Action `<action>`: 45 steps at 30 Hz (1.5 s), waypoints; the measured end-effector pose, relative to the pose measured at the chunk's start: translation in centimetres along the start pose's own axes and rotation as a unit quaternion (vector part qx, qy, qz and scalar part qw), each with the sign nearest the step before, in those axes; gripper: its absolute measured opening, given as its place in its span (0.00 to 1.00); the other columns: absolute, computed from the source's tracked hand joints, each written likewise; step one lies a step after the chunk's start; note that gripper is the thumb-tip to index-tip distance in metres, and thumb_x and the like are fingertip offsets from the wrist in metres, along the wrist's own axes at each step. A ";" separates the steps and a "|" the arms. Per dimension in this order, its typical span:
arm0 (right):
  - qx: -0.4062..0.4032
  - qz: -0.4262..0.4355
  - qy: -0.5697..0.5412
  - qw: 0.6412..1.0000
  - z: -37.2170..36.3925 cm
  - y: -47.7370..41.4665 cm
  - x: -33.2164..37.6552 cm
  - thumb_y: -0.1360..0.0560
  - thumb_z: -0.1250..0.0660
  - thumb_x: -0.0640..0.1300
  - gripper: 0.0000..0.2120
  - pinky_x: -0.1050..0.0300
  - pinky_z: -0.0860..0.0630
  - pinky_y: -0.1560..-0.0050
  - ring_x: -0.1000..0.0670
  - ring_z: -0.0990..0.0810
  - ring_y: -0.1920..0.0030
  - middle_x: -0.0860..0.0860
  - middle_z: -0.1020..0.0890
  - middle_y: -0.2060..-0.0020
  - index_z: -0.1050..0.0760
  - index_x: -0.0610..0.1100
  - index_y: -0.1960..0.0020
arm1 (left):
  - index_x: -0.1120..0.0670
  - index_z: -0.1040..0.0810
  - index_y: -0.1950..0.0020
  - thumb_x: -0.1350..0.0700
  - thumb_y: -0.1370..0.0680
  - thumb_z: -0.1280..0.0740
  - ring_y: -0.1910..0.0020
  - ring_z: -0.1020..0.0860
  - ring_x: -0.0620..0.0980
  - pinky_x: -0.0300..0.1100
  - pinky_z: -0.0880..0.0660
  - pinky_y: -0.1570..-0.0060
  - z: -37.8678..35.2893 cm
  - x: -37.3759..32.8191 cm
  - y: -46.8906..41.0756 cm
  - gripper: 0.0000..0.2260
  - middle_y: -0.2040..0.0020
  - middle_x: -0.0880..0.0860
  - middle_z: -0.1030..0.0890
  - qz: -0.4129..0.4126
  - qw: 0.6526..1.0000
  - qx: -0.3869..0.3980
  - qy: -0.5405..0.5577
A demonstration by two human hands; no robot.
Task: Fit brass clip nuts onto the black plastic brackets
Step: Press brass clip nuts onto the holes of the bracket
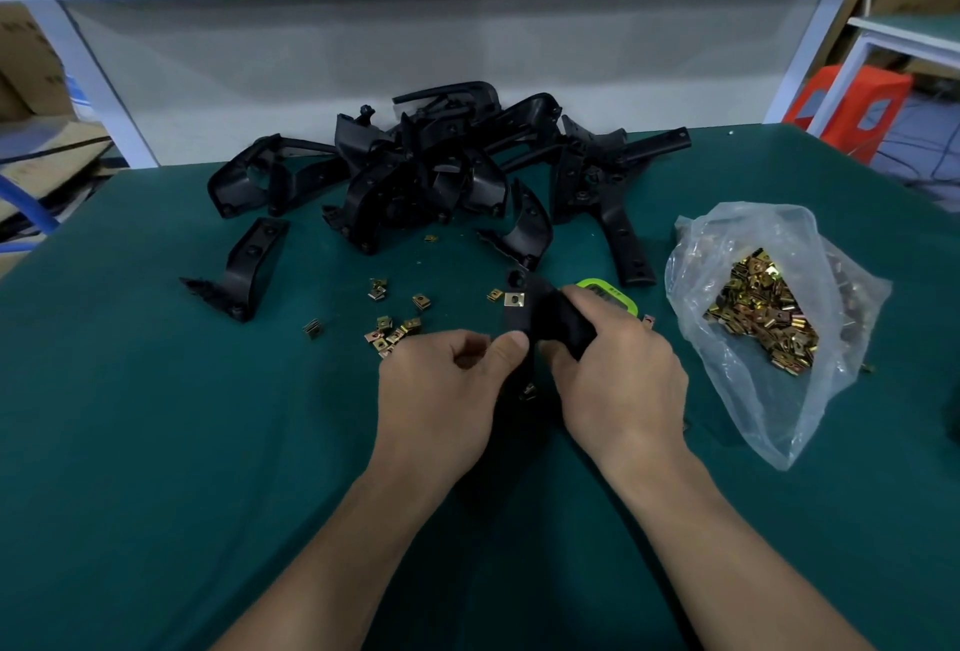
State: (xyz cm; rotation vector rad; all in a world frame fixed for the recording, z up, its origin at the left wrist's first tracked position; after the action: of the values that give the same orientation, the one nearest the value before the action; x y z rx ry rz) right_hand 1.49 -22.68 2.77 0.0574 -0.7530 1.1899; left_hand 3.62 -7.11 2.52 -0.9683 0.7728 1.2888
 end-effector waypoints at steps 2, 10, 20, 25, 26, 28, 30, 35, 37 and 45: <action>-0.002 -0.006 0.015 1.000 0.1 0.1 0.2 0.26 0.26 0.51 0.20 0.50 0.28 0.59 0.39 0.18 0.53 0.51 0.16 0.51 0.25 0.60 0.36 | 0.42 0.16 0.63 0.36 0.31 0.26 0.65 0.19 0.35 0.37 0.20 0.62 -0.3 -0.4 0.5 0.11 0.66 0.35 0.17 -0.010 0.999 -0.016 -0.032; -0.003 -0.016 0.042 0.999 0.2 0.5 0.8 0.26 0.28 0.50 0.21 0.52 0.35 0.60 0.40 0.18 0.53 0.53 0.17 0.48 0.27 0.60 0.35 | 0.47 0.16 0.61 0.34 0.35 0.33 0.65 0.17 0.43 0.48 0.19 0.58 -0.8 -0.8 0.9 0.18 0.67 0.39 0.17 0.016 0.996 -0.047 -0.071; -0.008 -0.004 -0.005 1.000 0.1 0.4 0.6 0.25 0.27 0.50 0.20 0.52 0.32 0.57 0.40 0.19 0.51 0.55 0.17 0.45 0.26 0.60 0.35 | 0.47 0.16 0.60 0.41 0.28 0.29 0.63 0.18 0.41 0.48 0.20 0.56 -0.9 -1.0 1.1 0.11 0.65 0.39 0.17 0.003 0.997 -0.052 -0.061; -0.004 -0.020 -0.070 0.997 0.0 0.1 0.3 0.27 0.27 0.51 0.15 0.53 0.33 0.58 0.46 0.27 0.59 0.57 0.19 0.57 0.27 0.61 0.43 | 0.45 0.20 0.61 0.27 0.27 0.46 0.67 0.22 0.51 0.44 0.30 0.65 -1.6 -1.2 1.6 0.26 0.71 0.47 0.22 -0.020 0.973 -0.071 -0.220; -0.004 -0.018 -0.076 0.997 0.0 0.1 0.3 0.27 0.28 0.51 0.15 0.53 0.33 0.59 0.47 0.29 0.60 0.57 0.19 0.59 0.27 0.61 0.44 | 0.46 0.22 0.63 0.27 0.26 0.45 0.68 0.24 0.51 0.43 0.32 0.66 -1.7 -1.1 1.6 0.26 0.73 0.47 0.23 -0.025 0.971 -0.073 -0.228; -0.005 -0.012 -0.089 0.996 0.0 0.1 0.3 0.28 0.28 0.52 0.15 0.53 0.32 0.59 0.48 0.30 0.61 0.59 0.21 0.61 0.28 0.61 0.44 | 0.47 0.30 0.69 0.29 0.24 0.41 0.72 0.28 0.51 0.42 0.37 0.70 -1.6 -1.0 1.5 0.24 0.76 0.46 0.29 -0.044 0.969 -0.085 -0.226; -0.004 -0.006 -0.100 0.995 0.0 0.1 0.3 0.27 0.27 0.52 0.14 0.53 0.31 0.60 0.48 0.28 0.62 0.59 0.20 0.62 0.28 0.60 0.45 | 0.47 0.33 0.71 0.31 0.23 0.39 0.73 0.30 0.50 0.42 0.39 0.71 -1.5 -0.9 1.4 0.24 0.77 0.46 0.30 -0.057 0.968 -0.099 -0.222; 0.006 0.022 -0.070 0.997 -0.2 0.5 0.6 0.28 0.28 0.51 0.17 0.54 0.30 0.58 0.45 0.21 0.58 0.58 0.18 0.57 0.27 0.61 0.42 | 0.40 0.24 0.53 0.37 0.25 0.34 0.65 0.21 0.42 0.43 0.26 0.62 -1.3 -0.6 1.0 0.08 0.65 0.40 0.19 -0.081 0.988 -0.064 -0.115; 0.006 0.034 -0.062 0.997 -0.2 0.7 0.8 0.28 0.29 0.51 0.18 0.54 0.30 0.59 0.46 0.20 0.57 0.59 0.18 0.56 0.27 0.61 0.41 | 0.40 0.22 0.47 0.41 0.25 0.33 0.61 0.20 0.40 0.45 0.22 0.57 -1.2 -0.3 0.8 0.09 0.61 0.39 0.17 -0.082 0.992 -0.050 -0.075; -0.011 -0.004 -0.083 0.996 0.4 0.0 -0.1 0.29 0.27 0.50 0.15 0.54 0.30 0.61 0.47 0.22 0.59 0.60 0.20 0.62 0.26 0.62 0.45 | 0.44 0.20 0.49 0.47 0.28 0.30 0.57 0.18 0.38 0.32 0.26 0.58 -0.2 -0.2 -0.1 0.09 0.57 0.40 0.15 0.006 0.986 -0.005 0.167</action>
State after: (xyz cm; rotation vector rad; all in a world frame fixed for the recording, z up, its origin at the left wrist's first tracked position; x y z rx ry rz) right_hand 1.26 -22.93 3.05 0.1418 -0.9108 1.1797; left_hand 3.68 -7.40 2.63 -1.2061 1.0317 1.1546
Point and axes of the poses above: each hand's wrist, its own y-axis away from the middle knuckle, its own z-axis out of the back of the hand, x = y × z, the point moved 2 cm from there along -y, towards the middle knuckle
